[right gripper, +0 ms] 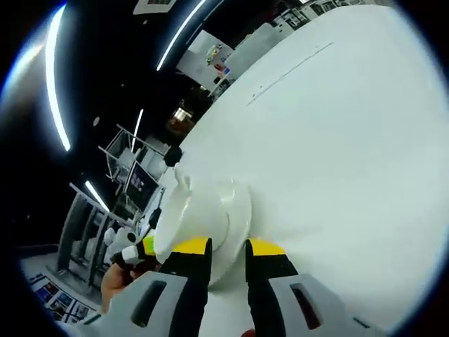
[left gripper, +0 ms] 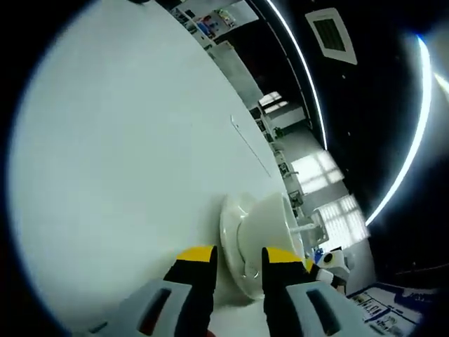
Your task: Tidy tabletop coffee trays, cups and spoons，present forward
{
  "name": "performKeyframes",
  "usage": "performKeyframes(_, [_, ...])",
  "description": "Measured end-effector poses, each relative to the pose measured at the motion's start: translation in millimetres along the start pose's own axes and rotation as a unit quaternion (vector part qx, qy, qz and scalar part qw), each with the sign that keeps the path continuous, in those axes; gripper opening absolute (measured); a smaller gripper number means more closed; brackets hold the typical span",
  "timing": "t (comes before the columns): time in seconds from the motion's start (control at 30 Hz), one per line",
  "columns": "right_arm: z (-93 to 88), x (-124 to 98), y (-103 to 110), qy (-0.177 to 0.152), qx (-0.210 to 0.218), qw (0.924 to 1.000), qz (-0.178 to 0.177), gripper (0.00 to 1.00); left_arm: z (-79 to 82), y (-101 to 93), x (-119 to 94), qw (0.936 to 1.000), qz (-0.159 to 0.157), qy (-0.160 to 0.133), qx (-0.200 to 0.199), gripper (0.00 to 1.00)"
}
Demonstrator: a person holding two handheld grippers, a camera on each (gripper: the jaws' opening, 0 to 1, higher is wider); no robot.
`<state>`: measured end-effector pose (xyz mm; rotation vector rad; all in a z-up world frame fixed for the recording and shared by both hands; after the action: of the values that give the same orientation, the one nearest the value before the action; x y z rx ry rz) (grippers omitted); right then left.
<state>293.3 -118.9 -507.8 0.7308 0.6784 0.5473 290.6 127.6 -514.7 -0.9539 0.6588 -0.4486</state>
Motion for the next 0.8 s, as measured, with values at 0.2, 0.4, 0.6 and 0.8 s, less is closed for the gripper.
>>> performKeyframes(0.2, [-3.1, 5, -1, 0.002, 0.008, 1.0, -0.004, 0.2, -1.3, 3.9, 5, 0.9998, 0.009, 0.003, -0.016, 0.24])
performKeyframes(0.4, [-5.0, 8, -5, 0.0, 0.02, 0.9998, -0.008, 0.2, -1.0, 5.2, 12, 0.9991, 0.015, 0.007, -0.04, 0.18])
performKeyframes(0.6, [-6.7, 14, -5, 0.003, 0.026, 0.9996, -0.013, 0.15, -1.2, 3.4, 14, 0.9982, 0.02, 0.009, -0.055, 0.16])
performKeyframes(0.8, [-6.4, 14, -7, 0.008, 0.047, 0.9984, -0.032, 0.09, -0.6, 7.5, 15, 0.9963, 0.038, 0.005, -0.077, 0.09])
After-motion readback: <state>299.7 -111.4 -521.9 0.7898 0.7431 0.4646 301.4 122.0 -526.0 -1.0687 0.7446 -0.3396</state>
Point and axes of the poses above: the point that each gripper's makers call its tool centre point, and the gripper's own axes: x roughly forward along the fingers, y roughly to its left, z roughly out of its top, the point moved 9 cm from there along -x, roughly backward along the fingers, and after that the axes turned 7 degrees about -y, right-handed, at the moved point
